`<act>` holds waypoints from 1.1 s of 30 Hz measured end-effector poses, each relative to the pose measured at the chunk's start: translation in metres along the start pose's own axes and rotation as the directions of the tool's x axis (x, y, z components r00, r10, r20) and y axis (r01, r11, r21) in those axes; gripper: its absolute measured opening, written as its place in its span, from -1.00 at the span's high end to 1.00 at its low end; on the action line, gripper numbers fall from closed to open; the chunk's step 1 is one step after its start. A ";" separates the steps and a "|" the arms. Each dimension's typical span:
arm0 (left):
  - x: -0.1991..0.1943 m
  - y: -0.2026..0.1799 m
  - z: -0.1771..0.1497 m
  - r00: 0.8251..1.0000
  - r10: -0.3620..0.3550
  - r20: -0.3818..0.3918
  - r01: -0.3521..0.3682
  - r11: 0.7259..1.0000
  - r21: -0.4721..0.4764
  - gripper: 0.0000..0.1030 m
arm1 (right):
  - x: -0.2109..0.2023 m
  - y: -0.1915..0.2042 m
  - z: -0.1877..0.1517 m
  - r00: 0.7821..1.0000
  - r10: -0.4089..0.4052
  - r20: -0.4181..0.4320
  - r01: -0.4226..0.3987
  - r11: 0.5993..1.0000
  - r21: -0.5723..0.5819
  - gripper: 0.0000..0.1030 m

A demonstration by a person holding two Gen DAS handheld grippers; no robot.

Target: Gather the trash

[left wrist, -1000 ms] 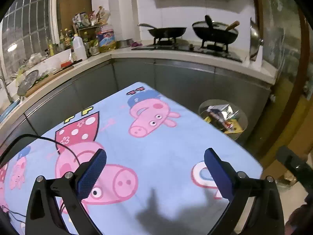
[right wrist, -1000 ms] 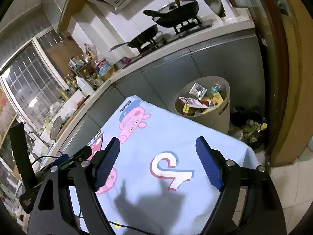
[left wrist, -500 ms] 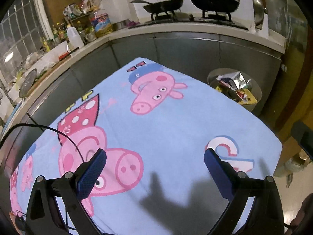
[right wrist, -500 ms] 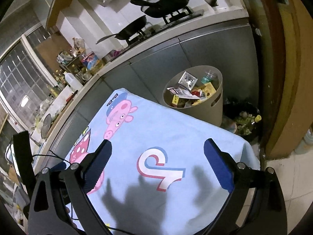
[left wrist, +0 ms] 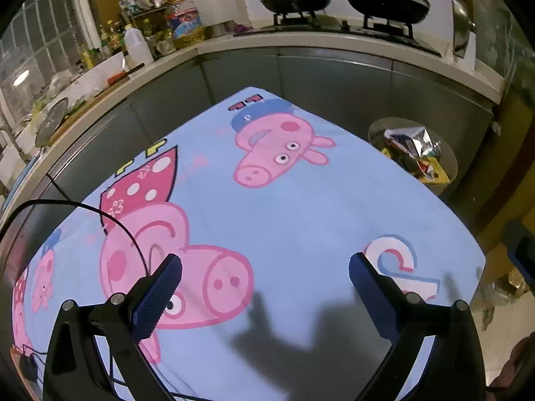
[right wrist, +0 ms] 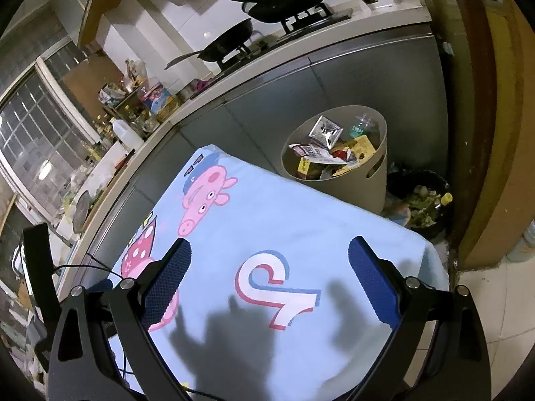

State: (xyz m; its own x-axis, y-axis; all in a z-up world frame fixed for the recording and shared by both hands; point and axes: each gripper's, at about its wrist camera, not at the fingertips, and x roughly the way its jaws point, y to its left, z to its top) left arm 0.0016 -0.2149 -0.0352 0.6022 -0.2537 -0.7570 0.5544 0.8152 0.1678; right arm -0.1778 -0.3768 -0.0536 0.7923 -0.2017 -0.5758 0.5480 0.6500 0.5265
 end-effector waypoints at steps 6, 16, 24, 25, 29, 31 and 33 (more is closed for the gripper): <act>-0.011 0.010 0.004 0.999 0.002 0.040 -0.001 0.999 -0.039 -0.93 | -0.006 0.010 -0.001 1.000 0.004 0.023 -0.003 0.999 -0.050 -0.82; -0.034 0.020 0.007 0.991 0.012 0.132 -0.002 0.997 -0.080 -0.93 | -0.020 0.029 -0.003 0.997 0.017 0.078 -0.004 0.986 -0.165 -0.82; -0.041 0.020 0.007 0.986 0.025 0.163 -0.012 0.997 -0.081 -0.93 | -0.027 0.027 -0.001 0.995 0.021 0.100 -0.006 0.988 -0.155 -0.82; -0.043 0.020 0.007 0.985 0.031 0.167 -0.018 0.997 -0.081 -0.93 | -0.027 0.027 -0.001 0.995 0.022 0.102 -0.006 0.988 -0.154 -0.82; -0.045 0.020 0.007 0.984 0.035 0.174 -0.022 0.997 -0.079 -0.93 | -0.029 0.027 -0.001 0.994 0.025 0.102 -0.009 0.987 -0.159 -0.82; -0.045 0.020 0.006 0.984 0.034 0.173 -0.021 0.997 -0.079 -0.93 | -0.030 0.029 0.000 0.994 0.029 0.104 -0.011 0.986 -0.164 -0.82; -0.045 0.020 0.006 0.984 0.035 0.173 -0.022 0.997 -0.080 -0.93 | -0.030 0.030 0.000 0.994 0.031 0.105 -0.013 0.986 -0.167 -0.82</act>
State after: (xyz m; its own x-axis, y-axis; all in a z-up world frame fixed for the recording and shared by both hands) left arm -0.0114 -0.1900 0.0062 0.7115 -0.3108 -0.6302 0.4934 0.8595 0.1333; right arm -0.1850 -0.3511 -0.0199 0.8327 -0.2572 -0.4904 0.4852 0.7657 0.4222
